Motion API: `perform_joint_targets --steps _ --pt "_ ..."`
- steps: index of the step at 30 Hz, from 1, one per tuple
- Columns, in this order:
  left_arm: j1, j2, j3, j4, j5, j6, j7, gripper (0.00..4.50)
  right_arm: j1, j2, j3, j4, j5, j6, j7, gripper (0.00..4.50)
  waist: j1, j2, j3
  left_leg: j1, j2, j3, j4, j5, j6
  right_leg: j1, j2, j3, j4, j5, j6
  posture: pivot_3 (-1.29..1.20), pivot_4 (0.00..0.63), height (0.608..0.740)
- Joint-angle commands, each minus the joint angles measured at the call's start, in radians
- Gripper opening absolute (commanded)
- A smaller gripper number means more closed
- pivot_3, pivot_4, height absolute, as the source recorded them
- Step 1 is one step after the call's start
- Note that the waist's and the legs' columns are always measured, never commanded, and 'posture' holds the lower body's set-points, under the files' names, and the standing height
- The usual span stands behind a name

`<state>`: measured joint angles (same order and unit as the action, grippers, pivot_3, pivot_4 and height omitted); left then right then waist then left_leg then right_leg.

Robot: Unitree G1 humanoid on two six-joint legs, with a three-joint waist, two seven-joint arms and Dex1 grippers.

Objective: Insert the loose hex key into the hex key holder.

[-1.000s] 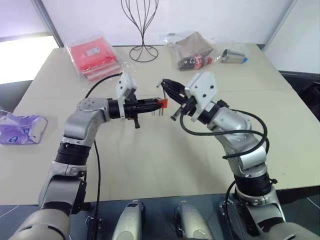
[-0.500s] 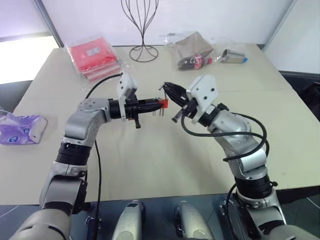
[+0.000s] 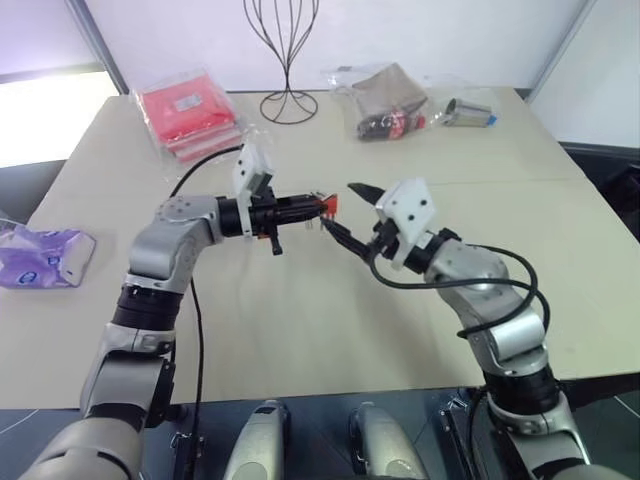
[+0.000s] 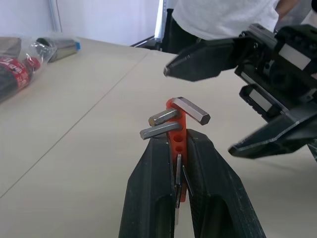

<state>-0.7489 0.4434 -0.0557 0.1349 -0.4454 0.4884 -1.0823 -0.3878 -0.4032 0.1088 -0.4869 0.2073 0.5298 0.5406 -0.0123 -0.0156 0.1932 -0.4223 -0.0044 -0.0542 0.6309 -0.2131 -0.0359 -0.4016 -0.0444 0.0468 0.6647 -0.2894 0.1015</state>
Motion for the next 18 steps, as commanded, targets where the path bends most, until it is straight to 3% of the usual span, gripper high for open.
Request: perform_joint_targets --steps 1,5,11,18 --pt "-0.013 -0.009 0.013 -0.042 -0.023 0.005 0.006 0.0 0.092 -0.088 -0.11 -0.094 0.045 0.022 0.042 3.61 0.002 0.0 0.0 0.0 0.0 0.0 0.0 0.0 0.0 0.0 0.0 0.0 0.0 0.0 0.0 0.0 0.15 0.74" --pt "-0.007 -0.048 -0.008 -0.037 -0.018 0.023 0.032 0.0 0.215 -0.186 -0.238 -0.146 0.091 0.046 0.076 3.61 0.001 0.0 0.0 -0.001 0.0 -0.001 0.001 0.0 0.0 0.001 0.0 -0.001 -0.001 0.0 0.0 0.0 0.15 0.74" --pt "-0.03 -0.207 -0.058 0.048 -0.015 0.063 0.087 0.0 0.335 -0.357 -0.49 -0.244 0.204 0.151 0.159 3.61 0.002 0.0 0.0 0.0 0.0 -0.001 0.002 0.0 0.0 0.002 0.0 -0.001 -0.001 0.0 0.0 0.0 0.15 0.74" --pt "-0.053 -0.359 -0.076 0.201 -0.019 0.135 0.135 0.0 0.353 -0.4 -0.578 -0.301 0.228 0.191 0.117 3.61 0.001 0.0 0.0 0.002 -0.001 0.0 0.001 0.0 0.0 0.003 0.002 -0.001 0.0 0.0 0.0 0.0 0.15 0.74"
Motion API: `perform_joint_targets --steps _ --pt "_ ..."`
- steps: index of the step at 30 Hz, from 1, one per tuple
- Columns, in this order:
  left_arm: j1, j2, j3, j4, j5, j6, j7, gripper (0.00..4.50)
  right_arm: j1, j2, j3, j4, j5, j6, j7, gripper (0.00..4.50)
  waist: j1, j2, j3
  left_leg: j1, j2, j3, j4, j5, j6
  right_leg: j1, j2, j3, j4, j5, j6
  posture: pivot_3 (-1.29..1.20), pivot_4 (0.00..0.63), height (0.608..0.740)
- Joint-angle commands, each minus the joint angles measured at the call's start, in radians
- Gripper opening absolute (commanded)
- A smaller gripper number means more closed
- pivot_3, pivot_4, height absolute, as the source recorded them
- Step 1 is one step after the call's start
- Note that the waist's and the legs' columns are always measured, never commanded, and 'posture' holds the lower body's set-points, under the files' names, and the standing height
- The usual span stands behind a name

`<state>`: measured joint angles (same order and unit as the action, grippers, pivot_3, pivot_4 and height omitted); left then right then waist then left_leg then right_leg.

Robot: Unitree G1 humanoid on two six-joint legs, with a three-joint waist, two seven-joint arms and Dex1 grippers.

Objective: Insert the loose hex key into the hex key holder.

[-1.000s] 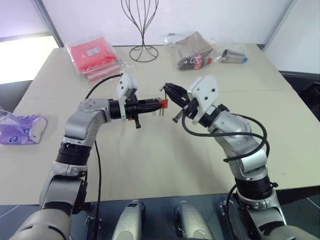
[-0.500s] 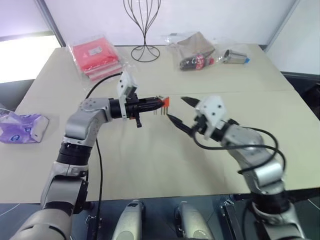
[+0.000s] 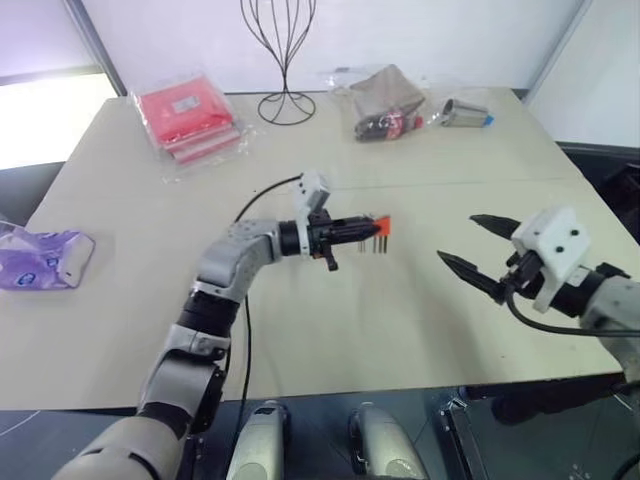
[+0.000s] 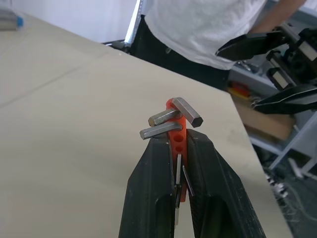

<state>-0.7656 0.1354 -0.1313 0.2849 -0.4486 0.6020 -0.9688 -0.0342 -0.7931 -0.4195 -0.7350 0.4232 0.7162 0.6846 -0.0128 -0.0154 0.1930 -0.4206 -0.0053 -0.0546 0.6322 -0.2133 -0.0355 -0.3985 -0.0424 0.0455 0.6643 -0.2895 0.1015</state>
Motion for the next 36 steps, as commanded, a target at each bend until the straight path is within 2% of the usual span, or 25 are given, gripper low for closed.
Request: perform_joint_targets --steps 1,12,24,26,27,30,34,36 --pt "-0.042 -0.076 -0.01 0.088 -0.008 0.024 0.022 0.0 0.006 -0.006 -0.055 -0.064 0.01 0.008 -0.038 3.61 0.002 0.0 0.0 0.0 0.0 0.0 0.0 0.0 0.0 0.0 0.0 0.0 0.0 0.0 0.0 0.0 0.15 0.74" --pt "-0.047 -0.178 -0.022 0.224 0.034 0.068 0.062 0.0 0.065 0.005 -0.047 -0.124 0.001 0.01 -0.107 3.61 0.002 0.0 0.0 0.0 -0.001 0.0 0.0 0.0 0.0 0.001 -0.001 0.0 -0.001 0.0 0.001 0.0 0.15 0.74" --pt "-0.069 -0.151 0.013 0.375 0.099 0.045 0.161 0.0 0.035 -0.021 -0.012 -0.088 -0.013 -0.012 -0.107 3.61 0.001 0.0 0.0 0.001 -0.001 0.0 0.0 0.0 0.0 0.002 -0.001 0.0 -0.001 0.0 0.001 0.0 0.15 0.74" --pt "-0.073 -0.141 0.031 0.388 0.095 0.052 0.174 0.89 0.032 -0.027 -0.007 -0.082 -0.016 -0.018 -0.103 3.66 0.0 0.0 0.0 0.002 -0.001 -0.001 0.0 0.0 0.0 0.002 -0.001 0.0 -0.001 0.0 0.001 0.0 0.15 0.74" --pt "-0.074 -0.138 0.037 0.39 0.093 0.055 0.177 1.15 0.031 -0.029 -0.006 -0.079 -0.016 -0.02 -0.102 3.66 -0.001 0.0 0.0 0.003 -0.001 -0.001 0.0 0.0 0.0 0.003 -0.001 0.0 -0.001 0.0 0.001 0.0 0.15 0.74" --pt "-0.074 -0.115 0.053 0.393 0.095 0.052 0.182 2.63 0.028 -0.031 -0.002 -0.071 -0.016 -0.026 -0.1 3.66 0.002 0.0 0.0 0.003 -0.001 -0.001 0.0 0.0 0.0 0.003 -0.001 0.0 -0.001 0.0 0.0 0.0 0.15 0.74" --pt "-0.07 -0.063 0.083 0.367 0.089 0.049 0.178 4.35 0.026 -0.033 0.004 -0.064 -0.021 -0.031 -0.095 3.66 -0.003 0.0 0.0 0.007 -0.001 0.0 0.0 0.0 0.0 0.007 -0.001 0.001 -0.001 0.0 0.001 0.0 0.15 0.74" --pt "-0.068 -0.036 0.09 0.343 0.08 0.05 0.167 4.43 0.024 -0.034 0.005 -0.061 -0.02 -0.029 -0.092 3.66 -0.007 0.0 0.0 0.011 0.0 0.001 -0.002 0.0 0.0 0.009 -0.001 0.002 -0.001 0.0 0.0 0.0 0.15 0.74"
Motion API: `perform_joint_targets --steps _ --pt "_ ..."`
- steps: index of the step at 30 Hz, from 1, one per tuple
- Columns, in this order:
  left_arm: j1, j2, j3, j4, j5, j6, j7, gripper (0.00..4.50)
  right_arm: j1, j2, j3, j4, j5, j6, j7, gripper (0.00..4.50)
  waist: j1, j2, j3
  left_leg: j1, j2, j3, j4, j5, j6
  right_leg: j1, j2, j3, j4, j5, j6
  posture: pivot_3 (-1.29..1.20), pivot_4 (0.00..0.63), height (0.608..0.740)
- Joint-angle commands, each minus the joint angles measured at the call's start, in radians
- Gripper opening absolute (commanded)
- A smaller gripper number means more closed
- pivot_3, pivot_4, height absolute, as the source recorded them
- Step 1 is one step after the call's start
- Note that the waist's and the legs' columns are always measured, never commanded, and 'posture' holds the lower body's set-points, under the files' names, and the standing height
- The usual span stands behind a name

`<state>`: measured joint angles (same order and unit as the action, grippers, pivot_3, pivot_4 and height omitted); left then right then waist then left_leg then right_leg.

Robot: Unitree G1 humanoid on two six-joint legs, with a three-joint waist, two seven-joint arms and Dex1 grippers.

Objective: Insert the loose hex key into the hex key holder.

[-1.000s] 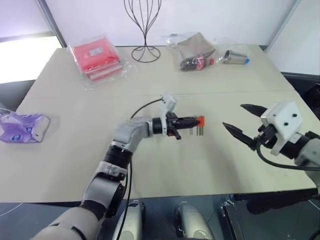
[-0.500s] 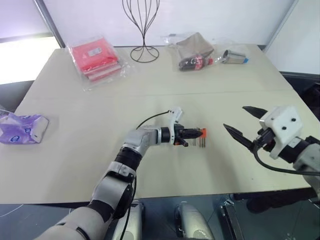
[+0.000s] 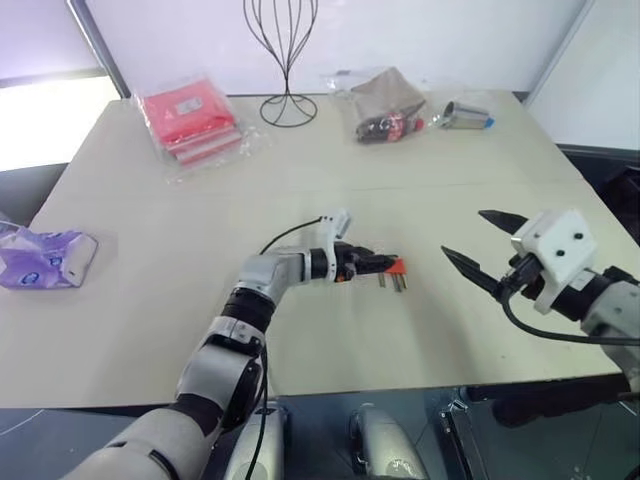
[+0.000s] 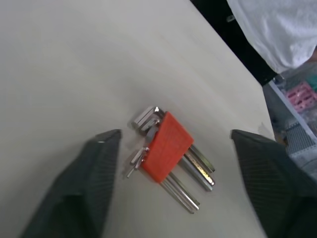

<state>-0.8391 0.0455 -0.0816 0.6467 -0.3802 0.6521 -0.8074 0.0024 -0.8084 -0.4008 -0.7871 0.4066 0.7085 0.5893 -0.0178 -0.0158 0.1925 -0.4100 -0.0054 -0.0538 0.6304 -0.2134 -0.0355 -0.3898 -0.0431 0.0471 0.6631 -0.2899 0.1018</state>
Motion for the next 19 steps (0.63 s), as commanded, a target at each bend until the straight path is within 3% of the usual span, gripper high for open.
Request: perform_joint_targets --steps 1,5,11,19 --pt "0.011 0.073 0.03 -0.038 0.02 -0.02 -0.007 4.43 -0.013 -0.02 -0.016 -0.008 -0.003 -0.022 0.007 3.66 -0.003 0.0 0.0 0.001 0.001 0.0 0.0 0.0 0.0 0.0 0.001 0.001 0.0 0.0 0.0 0.0 0.15 0.74" --pt "0.046 0.179 -0.005 -0.189 0.041 -0.085 -0.101 4.43 -0.005 -0.051 -0.045 0.012 0.008 -0.023 0.05 3.66 0.002 0.0 0.0 0.0 0.001 0.0 -0.001 0.0 0.0 -0.001 0.001 0.001 0.0 0.0 0.0 0.0 0.15 0.74" --pt "0.065 0.357 -0.04 -0.388 0.056 -0.18 -0.279 4.43 0.055 -0.181 -0.09 0.115 0.0 -0.087 0.24 3.66 0.022 0.0 0.0 -0.003 0.001 0.0 -0.001 0.0 0.0 -0.001 -0.003 0.0 -0.004 0.0 0.0 0.0 0.15 0.74" --pt "0.122 0.537 0.0 -0.638 -0.06 -0.106 -0.454 4.43 0.106 -0.33 -0.085 0.271 -0.06 -0.236 0.449 3.66 0.022 0.0 0.0 -0.003 0.002 0.001 -0.001 -0.001 0.002 0.0 -0.003 0.0 -0.008 0.0 0.0 0.0 0.15 0.74"
